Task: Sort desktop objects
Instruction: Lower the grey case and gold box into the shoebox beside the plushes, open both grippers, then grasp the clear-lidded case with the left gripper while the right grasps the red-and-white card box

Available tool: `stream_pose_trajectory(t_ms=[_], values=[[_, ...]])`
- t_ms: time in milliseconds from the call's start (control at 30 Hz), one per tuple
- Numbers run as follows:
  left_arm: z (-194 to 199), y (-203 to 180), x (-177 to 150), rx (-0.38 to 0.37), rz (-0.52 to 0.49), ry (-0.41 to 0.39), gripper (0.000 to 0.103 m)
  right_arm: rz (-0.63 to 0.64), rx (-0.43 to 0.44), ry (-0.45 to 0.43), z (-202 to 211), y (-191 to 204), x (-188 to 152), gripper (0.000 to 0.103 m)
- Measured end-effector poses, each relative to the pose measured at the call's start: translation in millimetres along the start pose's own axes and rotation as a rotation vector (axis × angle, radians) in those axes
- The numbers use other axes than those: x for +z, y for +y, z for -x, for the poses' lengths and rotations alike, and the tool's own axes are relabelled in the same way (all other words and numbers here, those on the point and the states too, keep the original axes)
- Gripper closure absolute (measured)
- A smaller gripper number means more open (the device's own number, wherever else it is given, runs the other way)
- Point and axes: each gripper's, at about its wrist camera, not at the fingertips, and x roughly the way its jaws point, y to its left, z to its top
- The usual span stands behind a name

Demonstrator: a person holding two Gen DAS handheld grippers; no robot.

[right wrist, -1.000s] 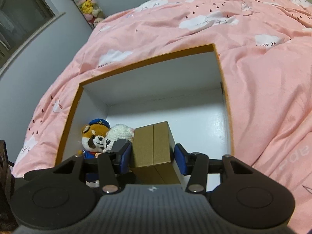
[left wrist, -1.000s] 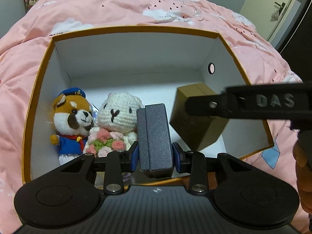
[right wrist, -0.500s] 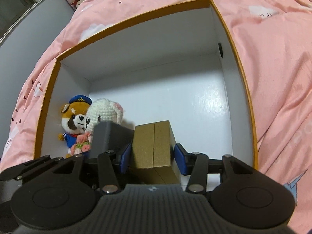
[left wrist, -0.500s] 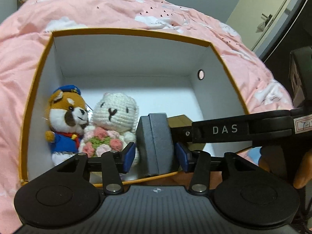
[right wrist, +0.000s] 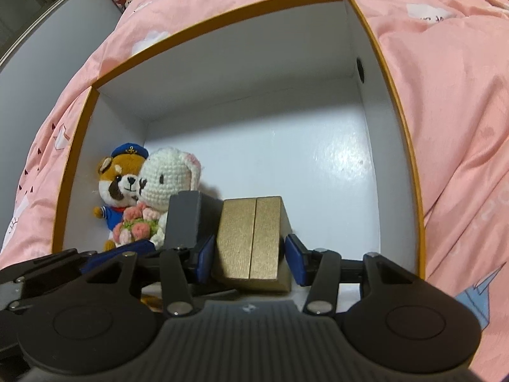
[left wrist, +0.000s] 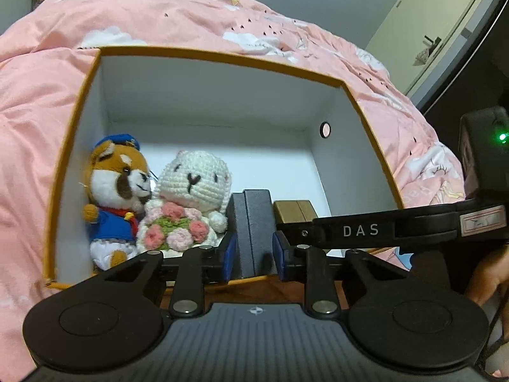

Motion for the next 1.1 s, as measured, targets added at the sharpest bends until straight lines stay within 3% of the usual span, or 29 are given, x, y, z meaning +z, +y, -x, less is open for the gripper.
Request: stream_pose_trajectory(t_ms=[333,467,733,833,967,1100], values=[[33,21,-9,0.080,0.066,-0.060,0.074,-0.055,0.065,-0.005,13,-5,1,0.049],[39,20,-10,0.096,0.066,-0.076,0.074,-0.052,0.067,-0.015,14,0,3,0.034],[52,10,-2,0.084,0.067,-0.112,0.074,-0.029,0.044,0.031,1,6,4,0.038],[62,7,3,0.117,0.061,-0.124,0.074,-0.034,0.042,0.024,6,2,4,0.043],[81,9,-2,0.177,0.065,-0.157,0.074,0.078,0.058,-0.109,36,10,3,0.043],[96,17,-26,0.277,0.138,-0.155,0.074,0.185,0.160,-0.294,70,19,-27,0.044]])
